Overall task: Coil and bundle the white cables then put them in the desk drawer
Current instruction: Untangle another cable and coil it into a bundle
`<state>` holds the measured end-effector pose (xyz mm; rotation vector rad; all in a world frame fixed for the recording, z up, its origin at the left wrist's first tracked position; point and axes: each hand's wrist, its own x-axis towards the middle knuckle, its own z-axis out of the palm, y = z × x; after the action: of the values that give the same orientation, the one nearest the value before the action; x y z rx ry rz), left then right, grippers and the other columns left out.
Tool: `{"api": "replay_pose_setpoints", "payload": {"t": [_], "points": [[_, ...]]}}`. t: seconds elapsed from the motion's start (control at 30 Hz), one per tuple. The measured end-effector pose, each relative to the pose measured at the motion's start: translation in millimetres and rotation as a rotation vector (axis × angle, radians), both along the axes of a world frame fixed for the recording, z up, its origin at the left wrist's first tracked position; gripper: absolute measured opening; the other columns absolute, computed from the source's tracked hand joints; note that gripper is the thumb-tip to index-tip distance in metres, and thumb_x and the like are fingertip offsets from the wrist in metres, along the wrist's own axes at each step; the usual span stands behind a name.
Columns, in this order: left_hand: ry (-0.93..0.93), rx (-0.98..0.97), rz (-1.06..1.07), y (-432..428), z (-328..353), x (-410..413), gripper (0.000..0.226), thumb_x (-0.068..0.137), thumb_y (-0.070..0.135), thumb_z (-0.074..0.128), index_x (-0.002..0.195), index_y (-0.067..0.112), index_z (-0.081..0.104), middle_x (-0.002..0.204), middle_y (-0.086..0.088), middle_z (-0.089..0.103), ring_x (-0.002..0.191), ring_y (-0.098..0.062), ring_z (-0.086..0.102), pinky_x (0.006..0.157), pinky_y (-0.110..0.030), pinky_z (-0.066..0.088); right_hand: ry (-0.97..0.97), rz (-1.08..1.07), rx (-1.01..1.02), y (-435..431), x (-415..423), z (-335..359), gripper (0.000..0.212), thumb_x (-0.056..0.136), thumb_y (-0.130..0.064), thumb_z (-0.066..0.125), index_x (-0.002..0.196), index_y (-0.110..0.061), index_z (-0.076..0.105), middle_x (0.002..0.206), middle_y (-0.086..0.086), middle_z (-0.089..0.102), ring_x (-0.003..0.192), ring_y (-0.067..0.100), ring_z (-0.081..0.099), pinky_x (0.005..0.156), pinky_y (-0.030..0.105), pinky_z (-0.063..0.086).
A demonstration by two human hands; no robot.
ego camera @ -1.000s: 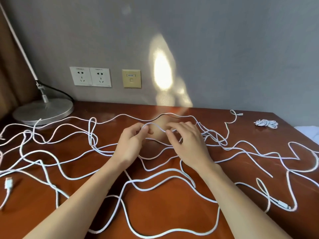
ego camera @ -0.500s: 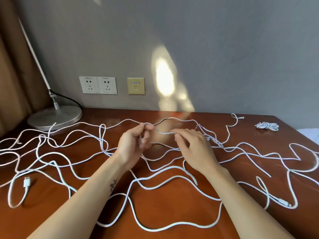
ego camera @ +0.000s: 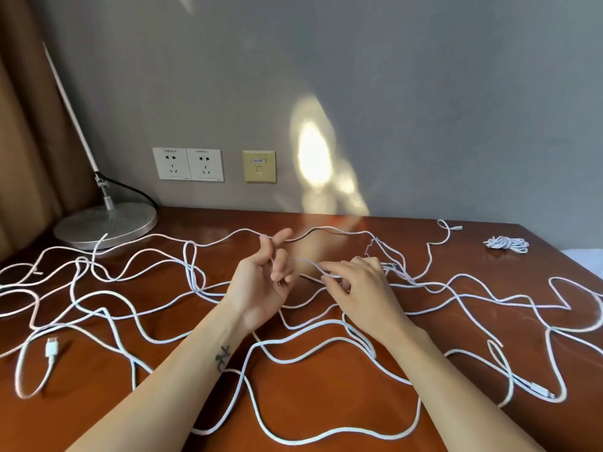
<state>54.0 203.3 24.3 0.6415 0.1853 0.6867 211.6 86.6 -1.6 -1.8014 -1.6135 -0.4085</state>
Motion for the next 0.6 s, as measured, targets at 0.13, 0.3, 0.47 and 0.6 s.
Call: {"api": "replay_pose_setpoints", "payload": {"t": [0.13,0.3,0.47,0.6], "points": [[-0.125,-0.091,0.080,10.3,5.4,-2.0,0.031,0.109,0.035,0.041,0.116,0.014,0.062,0.064,0.003,0.046,0.045,-0.004,0.032,0.046,-0.017,0.037,-0.003,-0.006,-0.034,-1.1,0.9,-0.1,0.019,0.101,-0.024,0.061,0.113,-0.025,0.076,0.088,-0.022,0.064,0.086,0.004,0.048,0.098,0.032,0.038],[-0.170,-0.165,0.098,19.6,2.9,-7.0,0.036,0.110,0.035,0.040,0.124,0.011,0.063,0.067,0.002,0.048,0.049,-0.006,0.032,0.052,-0.017,0.037,0.045,0.042,-0.145,-5.4,2.8,2.5,0.025,0.105,-0.023,0.057,0.122,-0.027,0.074,0.100,-0.013,0.068,0.096,0.009,0.049,0.091,0.025,0.041],[-0.168,-0.170,0.081,14.2,7.0,-9.8,0.046,0.108,0.031,0.040,0.136,-0.002,0.058,0.060,-0.001,0.043,0.052,-0.012,0.035,0.061,-0.023,0.037,0.070,0.171,-0.261,-0.4,-5.5,-2.2,0.025,0.102,-0.020,0.064,0.117,-0.033,0.078,0.093,-0.024,0.057,0.092,-0.001,0.044,0.085,0.010,0.034],[-0.229,-0.221,0.056,19.3,7.1,-11.2,0.041,0.107,0.023,0.035,0.130,0.003,0.062,0.080,-0.007,0.056,0.062,-0.014,0.043,0.070,-0.026,0.035,0.090,0.211,-0.345,-1.9,-8.2,0.1,0.026,0.103,-0.020,0.062,0.111,-0.038,0.079,0.092,-0.026,0.054,0.098,-0.002,0.043,0.085,0.008,0.032]]}}
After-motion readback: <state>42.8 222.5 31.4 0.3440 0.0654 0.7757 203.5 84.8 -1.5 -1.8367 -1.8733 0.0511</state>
